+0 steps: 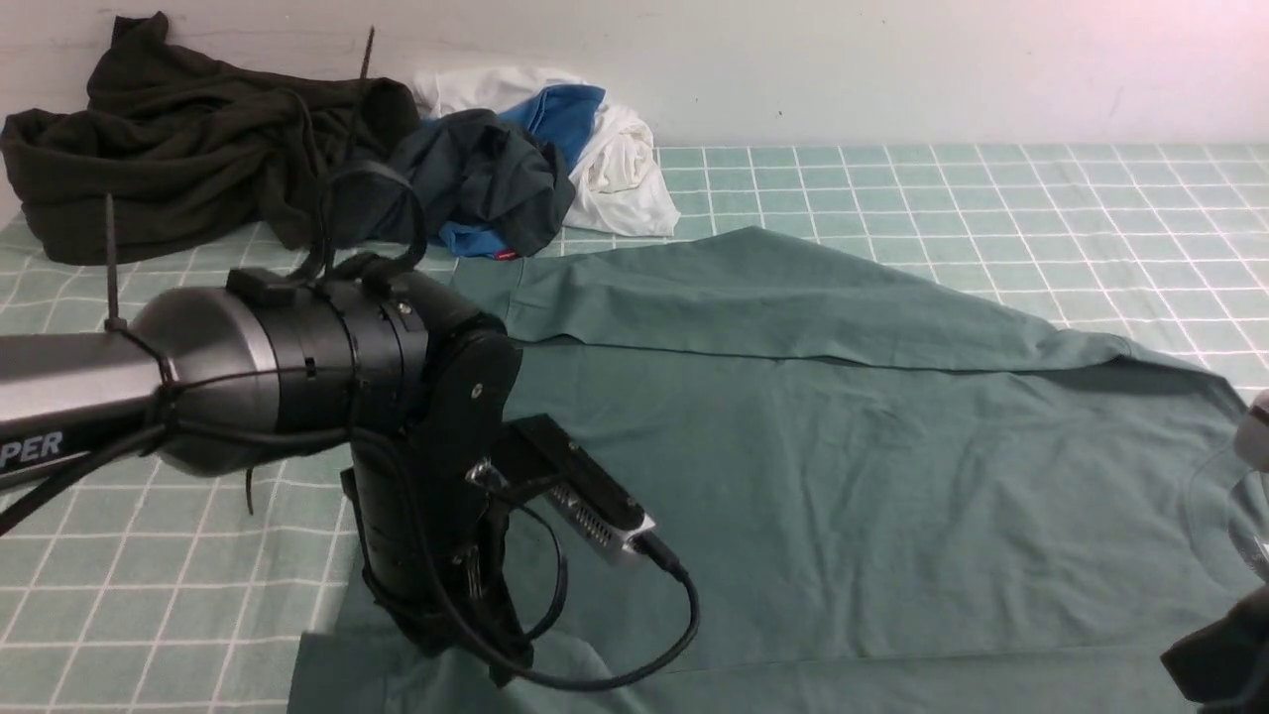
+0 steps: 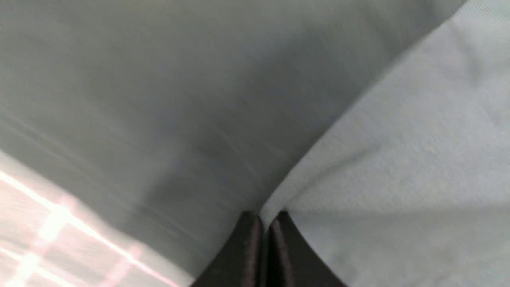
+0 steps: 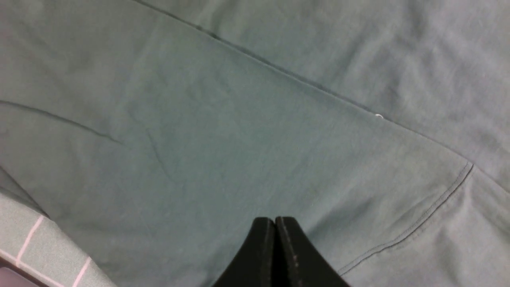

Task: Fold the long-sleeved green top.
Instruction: Use the left arm to drag and place the cuff at the centered position on the left edge of the fabric

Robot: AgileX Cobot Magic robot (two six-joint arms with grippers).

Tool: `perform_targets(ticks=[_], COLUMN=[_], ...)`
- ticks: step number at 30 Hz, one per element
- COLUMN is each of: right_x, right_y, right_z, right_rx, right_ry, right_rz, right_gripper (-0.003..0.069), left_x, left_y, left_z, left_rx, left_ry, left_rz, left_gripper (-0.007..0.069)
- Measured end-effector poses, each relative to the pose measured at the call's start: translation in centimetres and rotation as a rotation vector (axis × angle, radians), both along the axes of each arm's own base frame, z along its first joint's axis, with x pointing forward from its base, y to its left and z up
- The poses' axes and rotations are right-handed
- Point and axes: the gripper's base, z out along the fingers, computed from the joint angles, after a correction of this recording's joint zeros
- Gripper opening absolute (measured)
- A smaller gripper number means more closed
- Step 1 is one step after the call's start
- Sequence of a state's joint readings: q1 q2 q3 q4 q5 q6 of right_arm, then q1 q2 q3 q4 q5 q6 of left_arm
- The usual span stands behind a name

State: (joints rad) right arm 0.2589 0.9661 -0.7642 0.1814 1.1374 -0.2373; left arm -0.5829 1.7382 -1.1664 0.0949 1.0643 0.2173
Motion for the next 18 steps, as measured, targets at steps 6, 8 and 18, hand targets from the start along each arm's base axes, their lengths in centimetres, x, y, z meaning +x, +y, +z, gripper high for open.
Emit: perform_targets(ticks=[6, 8, 18], right_x=[0.1, 0.1, 0.2], right_y=[0.0, 0.0, -0.3], right_z=[0.0, 0.0, 0.0], right_rx=[0.0, -0.004, -0.031], right_ry=[-0.009, -0.015, -0.022], right_rz=[-0.001, -0.001, -0.01], right_gripper=[-0.0016, -0.0016, -0.0016], left_x=[3.3, 5.0, 11.1], left_y=[-1.4, -2.2, -4.6], left_z=[4.7, 6.0, 5.4], left_rx=[-0.017, -0.002, -0.056], left_ry=[-0.156, -0.183, -0.216], left_rz=[-0.023, -0.038, -0.035], left_gripper=[0.0001, 0.0008, 0.0011])
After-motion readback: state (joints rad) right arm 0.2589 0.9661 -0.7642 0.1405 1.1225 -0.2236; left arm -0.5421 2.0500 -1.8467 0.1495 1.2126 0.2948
